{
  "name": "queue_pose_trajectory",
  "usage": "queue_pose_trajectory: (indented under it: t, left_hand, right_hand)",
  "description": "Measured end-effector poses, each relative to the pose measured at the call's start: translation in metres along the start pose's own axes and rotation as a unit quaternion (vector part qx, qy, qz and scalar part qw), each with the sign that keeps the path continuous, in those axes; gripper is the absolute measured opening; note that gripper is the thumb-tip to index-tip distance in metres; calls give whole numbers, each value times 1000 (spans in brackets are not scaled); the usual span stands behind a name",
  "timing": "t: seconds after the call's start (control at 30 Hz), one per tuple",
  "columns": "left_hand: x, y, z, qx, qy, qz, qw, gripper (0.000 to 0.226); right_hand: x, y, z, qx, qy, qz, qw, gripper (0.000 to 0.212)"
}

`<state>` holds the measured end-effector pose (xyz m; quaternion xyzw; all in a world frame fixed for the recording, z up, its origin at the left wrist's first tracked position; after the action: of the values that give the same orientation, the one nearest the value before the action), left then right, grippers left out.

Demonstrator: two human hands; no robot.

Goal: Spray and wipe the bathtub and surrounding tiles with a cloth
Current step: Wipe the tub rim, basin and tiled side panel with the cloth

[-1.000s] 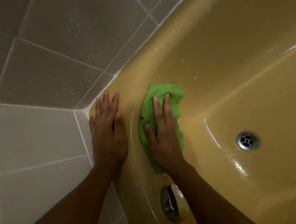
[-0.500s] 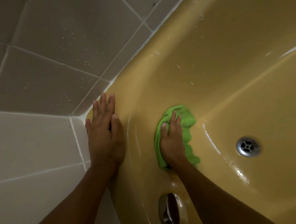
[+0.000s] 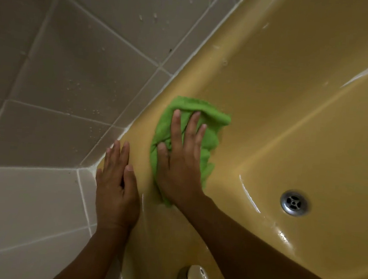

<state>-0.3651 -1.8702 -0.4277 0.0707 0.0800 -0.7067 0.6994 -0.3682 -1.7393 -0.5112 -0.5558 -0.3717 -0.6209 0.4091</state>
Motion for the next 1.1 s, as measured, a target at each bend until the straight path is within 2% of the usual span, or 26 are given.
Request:
queue_pose_trajectory:
  t: [0.1, 0.2, 0.53, 0.87, 1.1]
  left_hand:
    - [-3, 1, -1, -1, 7, -11, 1000, 53]
    - [-6, 0, -2, 4, 14, -35, 999, 52]
    - [-31, -23, -14, 48, -17, -156, 986, 56]
    - [-64, -47, -23, 60, -26, -241, 968, 63]
    - [-85, -61, -27, 76, -36, -286, 955, 64]
  right_hand:
    - [8, -30, 13, -73, 47, 1, 996, 65]
    - [10, -51, 24, -129, 6, -24, 991, 65]
    - [-25, -62, 29, -164, -72, -77, 981, 67]
    - [-102, -63, 33, -148, -101, -130, 975, 64]
    - [-193, -34, 26, -57, -67, -265, 960, 67]
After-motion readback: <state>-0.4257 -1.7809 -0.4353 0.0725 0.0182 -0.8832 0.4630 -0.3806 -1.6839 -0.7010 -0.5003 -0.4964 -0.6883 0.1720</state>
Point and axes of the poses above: each hand's wrist, its own y-axis away from the middle knuckle, its own z-axis out of the back of the hand, x = y × z, the point moved 4 cm from there along -y, towards the middle knuckle, and after that the axes turned 6 degrees about z, right-handed, at the moved point
